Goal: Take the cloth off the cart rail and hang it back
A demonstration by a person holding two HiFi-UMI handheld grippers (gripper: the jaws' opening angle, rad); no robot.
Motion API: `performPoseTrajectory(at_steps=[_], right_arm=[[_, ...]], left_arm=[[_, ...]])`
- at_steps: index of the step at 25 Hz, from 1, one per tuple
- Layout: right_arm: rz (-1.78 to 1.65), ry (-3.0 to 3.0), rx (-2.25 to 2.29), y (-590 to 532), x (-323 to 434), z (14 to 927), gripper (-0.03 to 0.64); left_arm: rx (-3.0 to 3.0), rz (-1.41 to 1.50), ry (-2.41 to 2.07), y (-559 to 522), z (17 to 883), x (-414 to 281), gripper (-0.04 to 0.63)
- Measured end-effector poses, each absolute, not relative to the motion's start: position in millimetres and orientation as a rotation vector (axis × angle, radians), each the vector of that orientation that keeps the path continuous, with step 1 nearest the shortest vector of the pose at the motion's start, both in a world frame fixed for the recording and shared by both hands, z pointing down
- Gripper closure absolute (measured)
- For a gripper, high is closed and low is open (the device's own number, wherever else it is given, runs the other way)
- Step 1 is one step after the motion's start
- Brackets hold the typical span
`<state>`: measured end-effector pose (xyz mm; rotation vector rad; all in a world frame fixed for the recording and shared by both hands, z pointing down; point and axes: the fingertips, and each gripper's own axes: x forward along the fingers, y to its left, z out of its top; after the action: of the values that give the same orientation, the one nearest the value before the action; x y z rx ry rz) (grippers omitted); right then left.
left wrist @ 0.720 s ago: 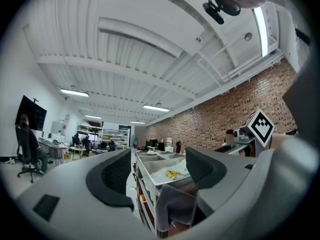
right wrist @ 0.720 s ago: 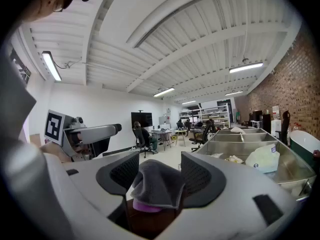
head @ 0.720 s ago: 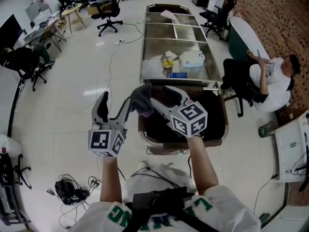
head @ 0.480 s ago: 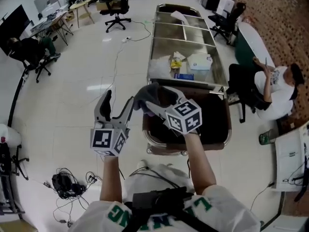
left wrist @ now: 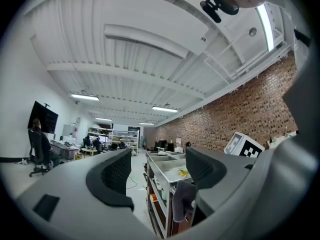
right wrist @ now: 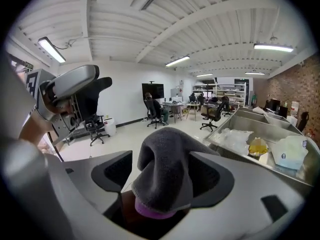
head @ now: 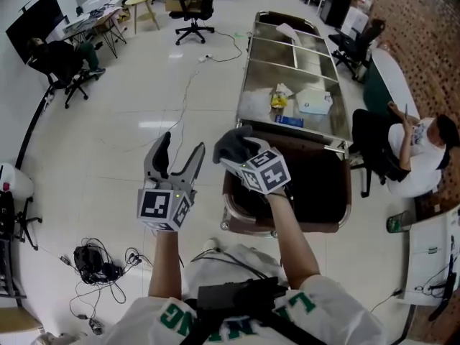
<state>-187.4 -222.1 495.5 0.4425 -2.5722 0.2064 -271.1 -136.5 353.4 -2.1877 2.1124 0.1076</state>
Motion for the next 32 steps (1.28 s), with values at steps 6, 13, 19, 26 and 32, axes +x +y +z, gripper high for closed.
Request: performPoseTrajectory(at_steps=[6, 13, 19, 26, 32], right_arm=[[0.258, -2.537, 0.464, -223.5, -187.8, 505.9, 0.285], [0.307, -2.547, 0.534, -233.9, -180.6, 501.5, 0.333], [0.29, -2.595, 0.552, -232.8, -175.3, 489.2, 0.515], [0.281, -2.695, 0.61, -232.8, -162.8, 456.9, 0.54], [0.256, -2.834, 0.707, -233.8, -141.8, 406.9, 0.545]], left_arm=[[-2.194, 0.09, 2.111, -134.7, 355.3, -270.5, 0.255], [-2.214, 0.079, 2.08, -136.3, 351.4, -265.2, 0.255], [-2.239, 0.066, 2.046, -138.7, 349.4, -256.6, 0.255], [-2.266, 0.061, 2.012, -142.9, 348.0, -247.5, 0.255], [-2.313, 0.073, 1.96, -151.6, 345.4, -231.6, 0.255]])
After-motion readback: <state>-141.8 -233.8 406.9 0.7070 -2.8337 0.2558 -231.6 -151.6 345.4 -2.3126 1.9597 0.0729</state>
